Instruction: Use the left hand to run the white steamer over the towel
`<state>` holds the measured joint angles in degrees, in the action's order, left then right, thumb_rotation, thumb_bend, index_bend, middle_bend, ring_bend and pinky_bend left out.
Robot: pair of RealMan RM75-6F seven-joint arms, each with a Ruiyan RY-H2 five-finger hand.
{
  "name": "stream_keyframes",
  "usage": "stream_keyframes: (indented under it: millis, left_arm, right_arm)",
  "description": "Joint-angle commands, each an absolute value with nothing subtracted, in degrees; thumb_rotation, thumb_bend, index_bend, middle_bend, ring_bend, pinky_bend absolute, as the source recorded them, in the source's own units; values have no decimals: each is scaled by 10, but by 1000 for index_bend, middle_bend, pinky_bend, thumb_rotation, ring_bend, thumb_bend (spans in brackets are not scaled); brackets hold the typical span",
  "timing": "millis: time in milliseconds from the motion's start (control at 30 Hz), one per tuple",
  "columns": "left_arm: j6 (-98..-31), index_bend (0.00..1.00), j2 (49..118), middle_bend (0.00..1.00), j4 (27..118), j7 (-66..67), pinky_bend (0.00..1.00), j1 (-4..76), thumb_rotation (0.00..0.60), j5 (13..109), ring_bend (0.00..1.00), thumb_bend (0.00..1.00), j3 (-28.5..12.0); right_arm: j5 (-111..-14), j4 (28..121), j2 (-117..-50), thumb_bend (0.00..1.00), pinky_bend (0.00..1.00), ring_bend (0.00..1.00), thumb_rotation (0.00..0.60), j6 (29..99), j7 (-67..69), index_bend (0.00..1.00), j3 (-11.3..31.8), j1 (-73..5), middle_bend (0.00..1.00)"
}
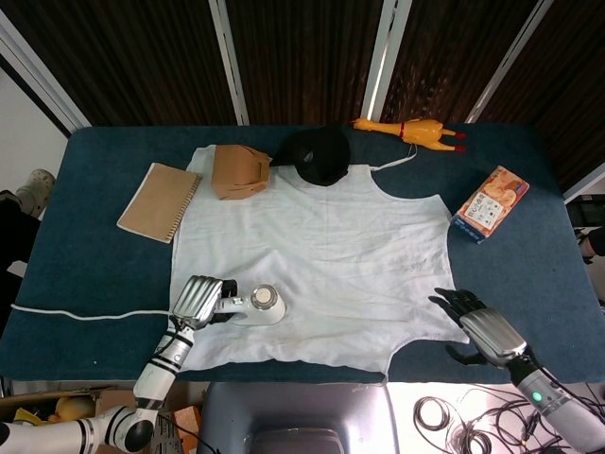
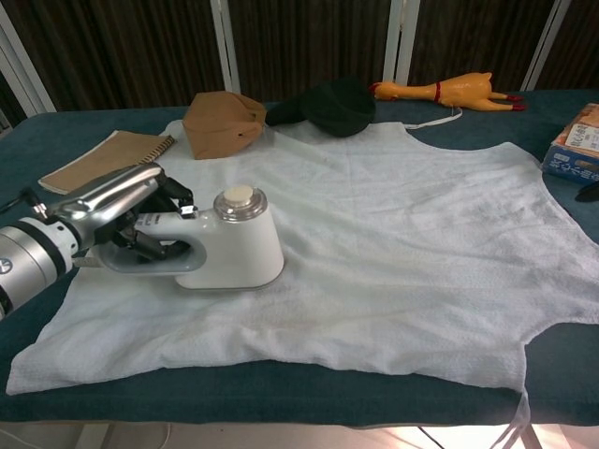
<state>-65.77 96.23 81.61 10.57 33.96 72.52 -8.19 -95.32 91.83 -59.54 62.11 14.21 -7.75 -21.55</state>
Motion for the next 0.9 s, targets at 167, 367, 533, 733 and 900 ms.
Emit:
stream_keyframes:
  millis: [167, 367, 533, 733, 900]
  left_arm:
    - [-668, 1000, 958, 926, 734, 67, 1000, 337, 600, 703, 1000, 665, -126]
    - [-678, 1000, 966, 925, 662, 53, 1000, 334, 600, 709, 1000, 665, -129]
    - [-667, 1000, 976, 925, 596, 27, 1000, 331, 600, 704, 1000, 656, -130]
    - [-646, 987, 987, 873, 545, 3, 1000, 328, 600, 706, 954, 607, -121]
    - [-629, 767, 989, 728, 525, -16, 999, 326, 600, 715, 760, 464, -110]
  right_arm:
    - [-952, 920, -595, 333, 0, 0, 600, 622, 143, 0, -77, -215, 0]
    - [-950, 920, -595, 333, 0, 0, 600, 619, 141, 0, -77, -216, 0]
    - [-950, 920, -597, 333, 0, 0, 600, 617, 140, 0, -76, -217, 0]
    - [-948, 921, -597, 333, 0, 0, 600, 614, 139, 0, -76, -218, 0]
    - [-948, 920, -597, 333, 0, 0, 600, 615, 139, 0, -75, -218, 0]
